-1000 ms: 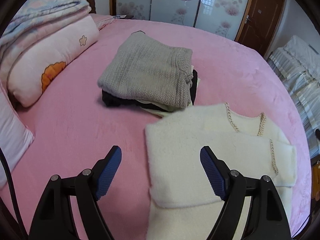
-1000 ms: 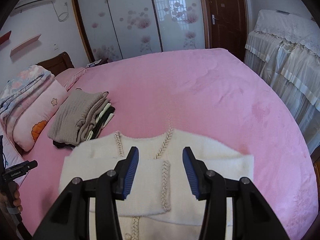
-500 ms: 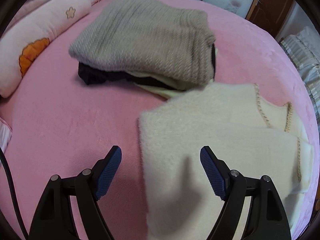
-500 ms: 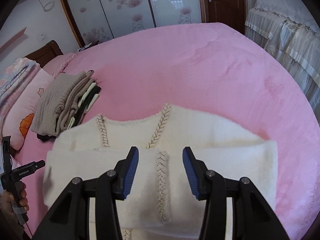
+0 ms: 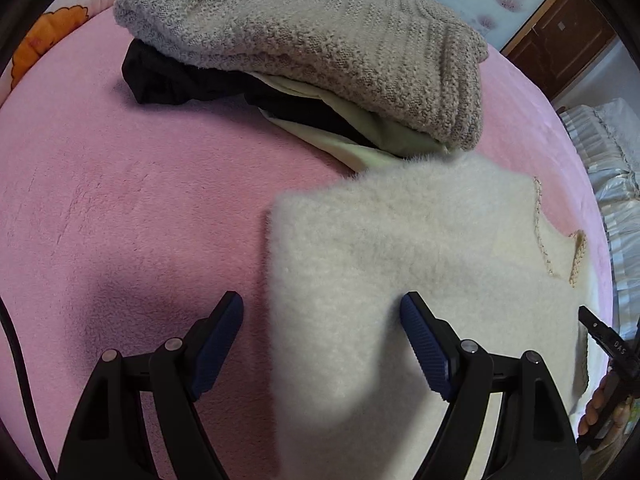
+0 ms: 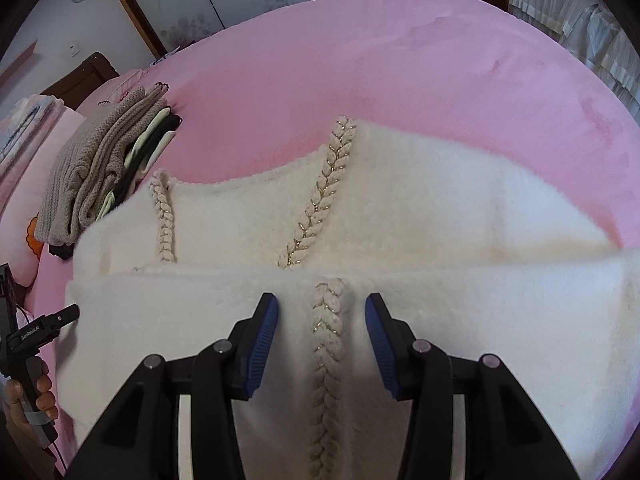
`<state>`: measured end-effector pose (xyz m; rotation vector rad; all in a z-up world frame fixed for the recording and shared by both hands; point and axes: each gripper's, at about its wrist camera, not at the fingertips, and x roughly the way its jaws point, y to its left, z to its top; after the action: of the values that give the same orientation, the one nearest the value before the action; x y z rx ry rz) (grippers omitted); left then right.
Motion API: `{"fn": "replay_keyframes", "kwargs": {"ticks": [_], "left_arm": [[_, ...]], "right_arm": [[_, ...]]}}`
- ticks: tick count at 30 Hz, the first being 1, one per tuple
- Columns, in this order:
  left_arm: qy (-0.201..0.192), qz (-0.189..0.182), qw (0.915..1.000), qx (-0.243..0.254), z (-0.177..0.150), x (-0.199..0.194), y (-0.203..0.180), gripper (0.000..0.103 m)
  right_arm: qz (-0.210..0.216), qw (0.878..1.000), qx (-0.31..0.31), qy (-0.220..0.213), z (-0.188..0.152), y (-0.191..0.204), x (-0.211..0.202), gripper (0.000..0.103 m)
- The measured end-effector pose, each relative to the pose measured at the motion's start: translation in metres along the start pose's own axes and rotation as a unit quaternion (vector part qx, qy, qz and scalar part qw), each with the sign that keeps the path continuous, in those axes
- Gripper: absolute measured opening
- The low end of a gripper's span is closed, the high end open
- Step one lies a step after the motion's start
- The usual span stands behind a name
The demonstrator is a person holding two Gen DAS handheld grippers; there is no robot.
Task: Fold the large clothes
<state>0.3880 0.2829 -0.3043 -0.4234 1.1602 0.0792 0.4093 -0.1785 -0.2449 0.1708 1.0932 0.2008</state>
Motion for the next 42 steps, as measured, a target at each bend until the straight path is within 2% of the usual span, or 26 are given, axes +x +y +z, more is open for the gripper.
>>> {"fn": "replay_keyframes", "kwargs": {"ticks": [1,2,3,5,6,10,11,13,15,16,18,20,22,24,27,30,32,34,36,39,40,42], "left_arm": [[-0.005,-0.012,0.9999,0.001,0.000,-0.001,0.000,0.062],[-0.007,-0.022,0.9997,0.000,0.001,-0.002,-0.002,0.042],[-0.015,-0.007,0.9999,-0.004,0.001,-0.005,-0.003,0.032],[-0.034,0.013,0.9993,-0.001,-0.001,-0.012,-0.008,0.014],[-0.049,0.022,0.9986,0.003,0.000,-0.016,-0.016,0.012],[-0.117,0.051,0.9913,0.033,-0.011,-0.036,-0.033,0.011],[-0.120,0.063,0.9899,0.041,-0.013,-0.032,-0.035,0.011],[-0.092,0.086,0.9909,0.048,-0.013,-0.011,-0.036,0.011],[-0.086,0.096,0.9899,0.059,-0.015,-0.004,-0.038,0.015],[-0.091,0.105,0.9881,0.066,-0.015,-0.007,-0.042,0.018],[-0.089,0.127,0.9854,0.070,-0.015,-0.017,-0.047,0.038],[-0.103,0.148,0.9807,0.077,-0.019,-0.038,-0.055,0.043],[-0.125,0.135,0.9796,0.083,-0.027,-0.062,-0.064,0.043],[-0.148,0.090,0.9823,0.070,-0.046,-0.088,-0.073,0.043],[-0.152,0.046,0.9856,0.058,-0.067,-0.108,-0.083,0.043],[-0.146,0.036,0.9863,0.067,-0.091,-0.100,-0.104,0.043],[-0.137,0.065,0.9861,0.068,-0.103,-0.084,-0.109,0.043],[-0.121,0.085,0.9876,0.053,-0.109,-0.071,-0.101,0.043],[-0.114,0.090,0.9885,0.041,-0.111,-0.063,-0.087,0.043],[-0.124,0.106,0.9852,0.051,-0.110,-0.059,-0.074,0.043],[-0.123,0.101,0.9859,0.051,-0.109,-0.057,-0.069,0.043],[-0.119,0.094,0.9872,0.048,-0.108,-0.057,-0.063,0.043]], "right_arm": [[0.000,1.000,-0.005,-0.006,-0.002,0.002,0.000,0.040],[0.007,1.000,-0.012,-0.007,-0.004,0.004,0.000,0.026],[0.001,1.000,-0.019,-0.008,-0.005,0.006,0.000,0.025],[-0.010,0.999,-0.035,-0.023,-0.008,0.012,-0.006,0.016],[-0.015,0.998,-0.041,-0.035,-0.008,0.015,-0.012,0.015],[-0.012,0.992,-0.044,-0.120,-0.007,0.022,-0.046,0.015],[-0.025,0.992,-0.047,-0.117,-0.006,0.024,-0.042,0.015],[-0.059,0.994,-0.055,-0.072,-0.007,0.025,-0.015,0.015],[-0.085,0.994,-0.056,-0.044,-0.013,0.025,-0.001,0.019],[-0.089,0.994,-0.050,-0.049,-0.016,0.025,-0.007,0.022],[-0.097,0.993,-0.039,-0.057,-0.018,0.026,-0.023,0.028],[-0.108,0.990,-0.053,-0.079,-0.024,0.034,-0.046,0.030],[-0.097,0.987,-0.073,-0.102,-0.038,0.048,-0.070,0.031],[-0.060,0.989,-0.084,-0.108,-0.053,0.062,-0.084,0.031],[-0.013,0.989,-0.107,-0.104,-0.078,0.098,-0.088,0.031],[0.011,0.988,-0.129,-0.084,-0.098,0.132,-0.071,0.031],[-0.002,0.988,-0.138,-0.071,-0.107,0.141,-0.055,0.031],[-0.023,0.988,-0.137,-0.060,-0.113,0.132,-0.041,0.028],[-0.029,0.989,-0.129,-0.069,-0.115,0.110,-0.043,0.028],[-0.096,0.986,-0.099,-0.092,-0.110,0.065,-0.053,0.028],[-0.100,0.987,-0.083,-0.090,-0.108,0.044,-0.053,0.027],[-0.055,0.994,-0.055,-0.080,-0.107,0.012,-0.054,0.009]]}}
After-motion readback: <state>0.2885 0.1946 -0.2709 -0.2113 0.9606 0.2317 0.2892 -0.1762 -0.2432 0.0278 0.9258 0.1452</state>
